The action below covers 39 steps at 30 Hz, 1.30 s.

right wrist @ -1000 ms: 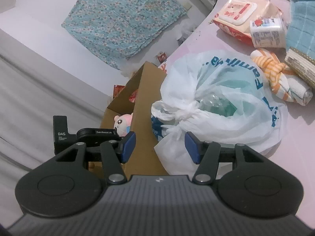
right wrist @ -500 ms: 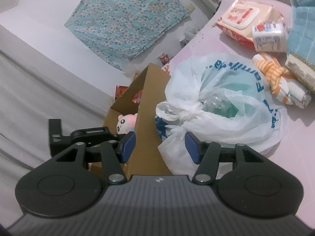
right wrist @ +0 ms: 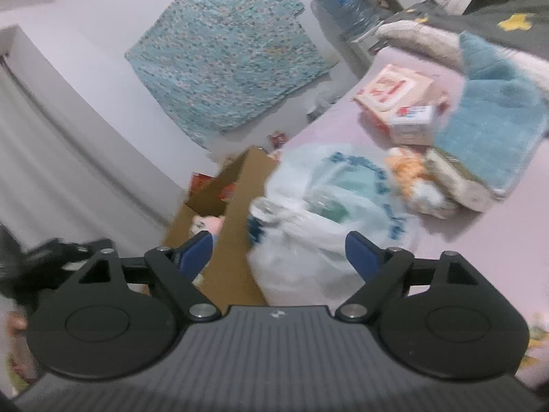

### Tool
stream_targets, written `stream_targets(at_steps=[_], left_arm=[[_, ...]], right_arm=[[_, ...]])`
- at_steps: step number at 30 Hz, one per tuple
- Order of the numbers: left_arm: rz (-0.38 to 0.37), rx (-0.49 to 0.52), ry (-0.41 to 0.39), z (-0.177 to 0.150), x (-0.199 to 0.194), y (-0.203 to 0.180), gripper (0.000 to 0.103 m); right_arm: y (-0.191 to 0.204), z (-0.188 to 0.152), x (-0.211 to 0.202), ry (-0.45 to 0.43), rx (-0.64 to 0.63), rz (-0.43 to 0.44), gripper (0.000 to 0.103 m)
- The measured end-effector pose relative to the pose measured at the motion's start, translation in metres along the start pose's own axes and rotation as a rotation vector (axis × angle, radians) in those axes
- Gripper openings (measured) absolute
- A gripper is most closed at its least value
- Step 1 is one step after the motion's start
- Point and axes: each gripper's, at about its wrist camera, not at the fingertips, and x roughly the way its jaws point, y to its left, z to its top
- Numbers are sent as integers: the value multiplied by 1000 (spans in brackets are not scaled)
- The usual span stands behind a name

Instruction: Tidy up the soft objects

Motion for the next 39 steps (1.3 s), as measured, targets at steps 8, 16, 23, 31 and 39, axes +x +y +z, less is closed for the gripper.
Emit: stream_targets(at_steps=[8, 16, 23, 31, 39], left_arm=[[-148, -18, -23, -61, -1, -39, 103], [-201, 52, -1, -102, -3, -78, 103], [-122, 190, -43, -123, 1, -122, 103], [-226, 213, -1, -128, 25, -156, 103], [-260, 210, 54, -117, 65, -186, 103]], right_arm=[[-8, -31, -54, -2, -136, -197, 93], [-7, -39, -88, -33, -330, -399, 102], [-13, -40, -107, -125, -436, -501, 102], [-51, -39, -137, -141, -322, -430, 102], [-78, -49, -132, -142, -285, -384, 101]])
